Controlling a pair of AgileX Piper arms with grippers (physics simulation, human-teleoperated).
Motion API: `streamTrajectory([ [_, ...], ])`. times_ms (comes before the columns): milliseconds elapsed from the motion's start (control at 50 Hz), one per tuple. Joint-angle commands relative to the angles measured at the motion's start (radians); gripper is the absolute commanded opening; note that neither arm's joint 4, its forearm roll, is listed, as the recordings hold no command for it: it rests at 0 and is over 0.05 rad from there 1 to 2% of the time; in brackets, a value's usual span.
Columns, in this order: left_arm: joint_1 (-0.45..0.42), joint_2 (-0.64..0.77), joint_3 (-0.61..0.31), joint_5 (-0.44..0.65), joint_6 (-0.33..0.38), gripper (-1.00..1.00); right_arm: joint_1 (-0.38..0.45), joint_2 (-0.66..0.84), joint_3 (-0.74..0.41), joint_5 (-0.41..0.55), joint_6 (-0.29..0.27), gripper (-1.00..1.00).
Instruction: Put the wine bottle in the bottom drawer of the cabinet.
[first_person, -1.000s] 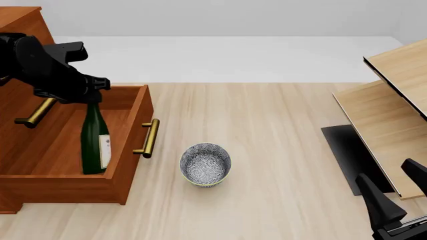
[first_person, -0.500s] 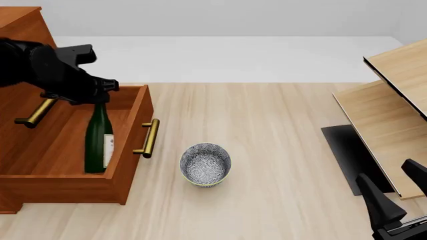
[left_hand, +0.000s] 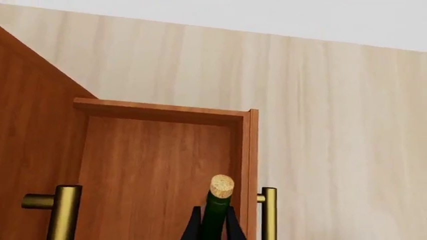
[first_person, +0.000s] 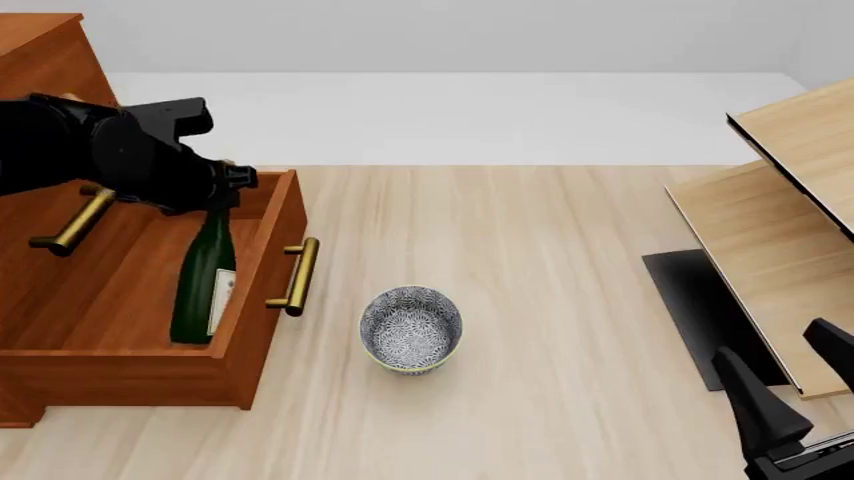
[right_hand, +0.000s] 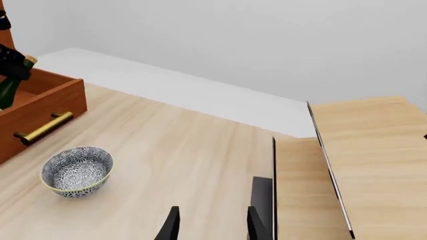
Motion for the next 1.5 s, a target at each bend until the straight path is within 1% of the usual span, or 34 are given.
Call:
streamTrajectory([
  [20,-0.022,0.073,0.075,0.009,-0.018,-1.0,-0.002,0.0,0.0,0.005,-0.002,1.0],
  [60,0.0,0.089,0.057,0.017,-0.002,-1.0,-0.001,0.0,0.0,0.007,-0.001,1.0],
  [120,0.005,0.097,0.049,0.023,0.007,-1.0,-0.006,0.0,0.0,0.008,-0.001,1.0],
  [280,0.022,0.122,0.029,0.024,0.008,-1.0,-0.007,0.001,0.0,0.016,-0.003,1.0],
  [300,0.032,0.133,0.018,0.032,0.027,-1.0,-0.004,0.001,0.0,0.017,-0.004,1.0],
  [320,0.019,0.129,0.024,0.026,0.014,-1.0,-0.005,0.001,0.0,0.017,-0.003,1.0],
  [360,0.039,0.145,0.002,0.037,0.039,-1.0,-0.006,0.001,0.0,0.019,-0.005,1.0],
  [400,0.025,0.143,0.012,0.026,0.019,-1.0,-0.009,0.001,0.0,0.021,-0.004,1.0],
  [420,0.032,0.152,0.004,0.03,0.029,-1.0,-0.008,0.001,0.0,0.022,-0.005,1.0],
  [560,0.043,0.177,-0.006,0.023,0.029,-1.0,-0.011,0.002,0.0,0.025,-0.006,1.0],
  [680,0.027,0.184,0.003,0.01,0.019,-1.0,-0.014,0.002,0.0,0.027,-0.005,1.0],
  [700,0.023,0.182,0.007,0.005,0.012,-1.0,-0.013,0.002,0.0,0.028,-0.007,1.0],
  [1000,0.019,0.179,0.008,0.006,0.013,-1.0,-0.012,0.002,0.0,0.031,-0.008,1.0],
  [1160,0.005,0.17,0.021,-0.004,-0.002,-1.0,-0.007,0.002,0.0,0.031,-0.01,1.0],
  [1260,0.002,0.173,0.017,-0.001,0.003,-1.0,-0.007,0.003,0.0,0.031,-0.011,1.0],
  [1280,-0.003,0.165,0.019,-0.005,-0.008,-1.0,-0.006,0.002,0.0,0.031,-0.009,1.0],
  [1320,0.002,0.17,0.014,0.001,0.002,-1.0,-0.005,0.001,0.0,0.031,-0.011,1.0],
  [1340,-0.01,0.162,0.024,-0.007,-0.012,-1.0,-0.008,0.002,0.0,0.031,-0.008,1.0],
  [1380,-0.003,0.166,0.018,-0.002,-0.004,-1.0,-0.006,0.002,0.0,0.033,-0.012,1.0],
  [1400,-0.014,0.158,0.027,-0.009,-0.016,-1.0,-0.007,0.002,0.0,0.033,-0.01,1.0],
  [1500,-0.017,0.163,0.035,-0.017,-0.019,-1.0,-0.004,0.002,0.0,0.032,-0.01,1.0],
])
